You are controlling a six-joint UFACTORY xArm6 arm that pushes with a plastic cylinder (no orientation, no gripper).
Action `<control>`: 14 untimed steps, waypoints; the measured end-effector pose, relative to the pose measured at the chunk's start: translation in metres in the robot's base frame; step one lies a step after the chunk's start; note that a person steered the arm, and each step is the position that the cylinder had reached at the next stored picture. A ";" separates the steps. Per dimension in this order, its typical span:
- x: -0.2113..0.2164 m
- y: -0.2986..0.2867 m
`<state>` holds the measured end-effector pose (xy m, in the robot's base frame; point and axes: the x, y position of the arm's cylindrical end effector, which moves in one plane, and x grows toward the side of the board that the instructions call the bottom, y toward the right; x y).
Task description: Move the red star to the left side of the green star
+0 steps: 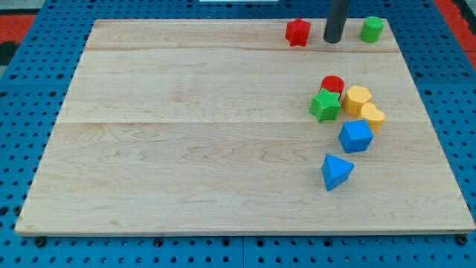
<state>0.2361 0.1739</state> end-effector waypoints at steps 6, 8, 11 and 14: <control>-0.030 -0.122; 0.015 -0.066; 0.119 -0.107; 0.087 -0.148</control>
<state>0.3230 0.0256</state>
